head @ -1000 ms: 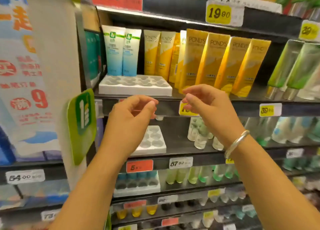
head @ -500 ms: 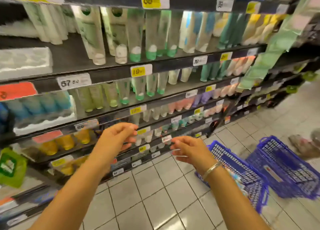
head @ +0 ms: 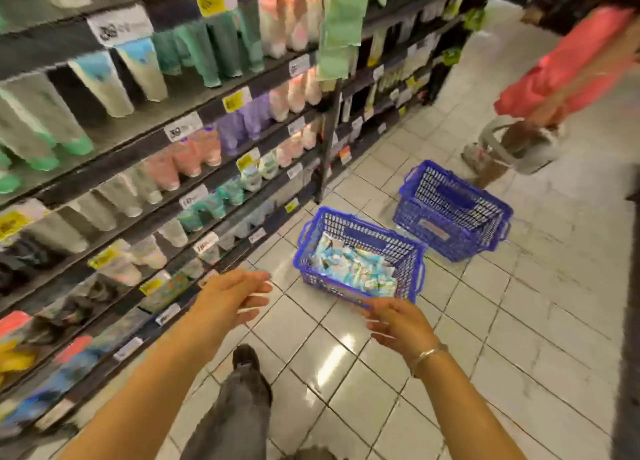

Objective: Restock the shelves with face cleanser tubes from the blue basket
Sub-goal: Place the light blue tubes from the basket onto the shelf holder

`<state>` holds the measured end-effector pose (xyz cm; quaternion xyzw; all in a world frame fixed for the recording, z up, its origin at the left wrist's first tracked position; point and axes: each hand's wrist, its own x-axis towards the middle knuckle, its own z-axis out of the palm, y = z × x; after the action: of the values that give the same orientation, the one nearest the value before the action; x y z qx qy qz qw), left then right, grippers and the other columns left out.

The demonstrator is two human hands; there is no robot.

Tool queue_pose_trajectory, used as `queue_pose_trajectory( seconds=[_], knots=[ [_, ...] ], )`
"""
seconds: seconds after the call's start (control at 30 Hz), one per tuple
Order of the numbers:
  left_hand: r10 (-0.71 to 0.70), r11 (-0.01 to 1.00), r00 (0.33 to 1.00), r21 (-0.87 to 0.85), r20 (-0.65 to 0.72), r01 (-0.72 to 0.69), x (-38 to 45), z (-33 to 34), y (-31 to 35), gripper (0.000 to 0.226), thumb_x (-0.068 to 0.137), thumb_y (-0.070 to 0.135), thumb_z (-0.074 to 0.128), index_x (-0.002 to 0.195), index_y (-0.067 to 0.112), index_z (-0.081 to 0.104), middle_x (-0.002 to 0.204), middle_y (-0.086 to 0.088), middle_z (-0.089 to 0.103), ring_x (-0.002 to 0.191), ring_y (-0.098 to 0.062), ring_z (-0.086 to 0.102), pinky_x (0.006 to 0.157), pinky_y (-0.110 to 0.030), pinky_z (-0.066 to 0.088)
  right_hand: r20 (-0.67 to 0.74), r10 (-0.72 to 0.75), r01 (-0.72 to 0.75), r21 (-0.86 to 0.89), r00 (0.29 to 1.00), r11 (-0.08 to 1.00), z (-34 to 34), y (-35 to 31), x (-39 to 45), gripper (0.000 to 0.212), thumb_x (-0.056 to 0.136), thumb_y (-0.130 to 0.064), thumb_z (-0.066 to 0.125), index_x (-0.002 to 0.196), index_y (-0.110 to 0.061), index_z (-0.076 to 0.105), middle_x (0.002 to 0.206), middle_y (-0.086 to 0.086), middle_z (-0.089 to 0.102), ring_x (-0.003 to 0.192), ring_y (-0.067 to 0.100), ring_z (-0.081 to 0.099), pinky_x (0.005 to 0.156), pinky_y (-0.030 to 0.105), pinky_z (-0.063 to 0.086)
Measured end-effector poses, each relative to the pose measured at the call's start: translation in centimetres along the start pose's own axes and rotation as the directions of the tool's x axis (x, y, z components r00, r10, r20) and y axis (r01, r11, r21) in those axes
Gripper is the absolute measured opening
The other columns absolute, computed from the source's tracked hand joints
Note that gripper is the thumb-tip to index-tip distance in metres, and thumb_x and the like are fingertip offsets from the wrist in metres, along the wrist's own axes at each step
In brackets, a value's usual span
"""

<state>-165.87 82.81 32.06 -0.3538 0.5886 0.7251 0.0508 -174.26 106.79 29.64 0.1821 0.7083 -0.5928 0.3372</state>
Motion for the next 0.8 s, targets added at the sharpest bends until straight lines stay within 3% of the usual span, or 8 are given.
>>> queue_pose_trajectory(
  seconds=[0.17,0.33,0.47,0.63,0.73,0.8],
  knots=[
    [-0.071,0.996,0.996,0.055,0.055,0.068,5.6,7.9,0.3,0.01,0.089,0.02,0.058,0.085,0.019,0.067,0.074,0.006,0.068,0.062,-0.006,0.063,0.061,-0.021,0.046,-0.095,0.056,-0.044,0.132,0.994,0.99,-6.6,-1.1,4.9,0.017,0.091,-0.007,0.051,0.079,-0.016,0.058,0.076,0.007,0.059,0.065,0.017,0.055,0.059,0.023,0.039],
    [-0.191,0.977,0.968,0.13,0.161,0.171,13.2,14.0,-0.1,0.016,0.09,0.015,0.054,0.083,0.017,0.067,0.074,0.001,0.07,0.062,-0.01,0.062,0.06,-0.022,0.047,-0.182,0.197,-0.125,0.344,0.963,0.931,-8.6,-1.7,11.2,0.014,0.092,-0.007,0.049,0.083,-0.015,0.057,0.075,0.007,0.058,0.063,0.017,0.053,0.06,0.023,0.039],
    [-0.254,0.947,0.935,0.261,0.247,0.188,20.4,18.3,1.0,0.018,0.09,0.012,0.053,0.084,0.017,0.069,0.074,0.001,0.072,0.066,-0.012,0.066,0.057,-0.02,0.049,-0.252,0.286,-0.162,0.419,0.924,0.893,-10.7,-4.0,16.8,0.021,0.092,-0.001,0.046,0.077,-0.014,0.054,0.067,0.008,0.054,0.051,0.014,0.053,0.056,0.022,0.037],
    [-0.344,0.901,0.915,0.348,0.212,0.257,29.9,24.0,2.1,0.005,0.088,0.019,0.06,0.085,0.016,0.064,0.083,-0.005,0.069,0.076,-0.019,0.063,0.067,-0.028,0.049,-0.306,0.354,-0.19,0.458,0.884,0.869,-15.3,-6.3,26.0,0.02,0.091,-0.002,0.048,0.076,-0.014,0.054,0.05,0.001,0.057,0.041,0.009,0.051,0.05,0.018,0.038],
    [-0.391,0.873,0.905,0.38,0.166,0.307,34.4,25.5,0.9,0.006,0.088,0.021,0.061,0.084,0.016,0.062,0.084,-0.005,0.068,0.077,-0.019,0.062,0.069,-0.028,0.047,-0.307,0.412,-0.257,0.437,0.858,0.862,-16.9,-4.6,30.6,0.011,0.091,-0.004,0.05,0.087,-0.014,0.055,0.073,0.005,0.057,0.06,0.013,0.054,0.056,0.023,0.046],
    [-0.43,0.848,0.892,0.403,0.141,0.345,37.1,25.6,-0.8,0.009,0.089,0.02,0.058,0.083,0.015,0.063,0.079,-0.004,0.067,0.074,-0.018,0.061,0.068,-0.028,0.045,-0.325,0.448,-0.307,0.402,0.833,0.863,-17.4,-2.5,33.2,0.013,0.091,-0.004,0.051,0.084,-0.013,0.057,0.079,0.004,0.057,0.062,0.012,0.057,0.059,0.025,0.047]
  ],
)
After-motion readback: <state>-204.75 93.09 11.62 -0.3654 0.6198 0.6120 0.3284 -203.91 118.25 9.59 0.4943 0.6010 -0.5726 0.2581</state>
